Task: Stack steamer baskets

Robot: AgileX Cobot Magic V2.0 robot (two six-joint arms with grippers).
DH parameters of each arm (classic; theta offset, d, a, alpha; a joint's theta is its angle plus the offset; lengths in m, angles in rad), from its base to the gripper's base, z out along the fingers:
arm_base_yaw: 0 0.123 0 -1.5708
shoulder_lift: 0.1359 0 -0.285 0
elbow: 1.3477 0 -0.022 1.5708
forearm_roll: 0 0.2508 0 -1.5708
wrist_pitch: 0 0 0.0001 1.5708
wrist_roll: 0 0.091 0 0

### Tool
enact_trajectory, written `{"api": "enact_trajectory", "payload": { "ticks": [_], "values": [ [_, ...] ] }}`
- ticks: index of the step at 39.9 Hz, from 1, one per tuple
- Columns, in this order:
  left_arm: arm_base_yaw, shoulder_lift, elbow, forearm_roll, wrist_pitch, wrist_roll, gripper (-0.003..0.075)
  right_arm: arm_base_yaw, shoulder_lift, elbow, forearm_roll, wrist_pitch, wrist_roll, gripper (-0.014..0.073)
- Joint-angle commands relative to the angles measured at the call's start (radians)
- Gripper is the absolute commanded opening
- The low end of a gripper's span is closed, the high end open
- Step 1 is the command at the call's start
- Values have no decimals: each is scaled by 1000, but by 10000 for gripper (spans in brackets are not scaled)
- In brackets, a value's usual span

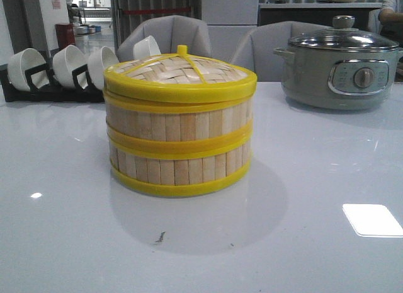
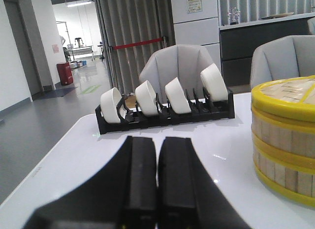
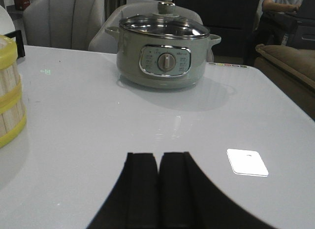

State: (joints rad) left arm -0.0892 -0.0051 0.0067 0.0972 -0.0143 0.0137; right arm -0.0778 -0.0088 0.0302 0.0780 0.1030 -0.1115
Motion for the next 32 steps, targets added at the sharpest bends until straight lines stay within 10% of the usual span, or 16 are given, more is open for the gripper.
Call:
{"api": "enact_trajectory", "payload": {
  "ticks": [1, 32],
  "values": [
    [-1, -13, 0, -7, -84, -8, 85, -5, -23, -15, -10, -66, -2, 29],
    [-1, -13, 0, -7, -84, -8, 85, -5, -22, -15, 6, -152, -2, 29]
  ]
}}
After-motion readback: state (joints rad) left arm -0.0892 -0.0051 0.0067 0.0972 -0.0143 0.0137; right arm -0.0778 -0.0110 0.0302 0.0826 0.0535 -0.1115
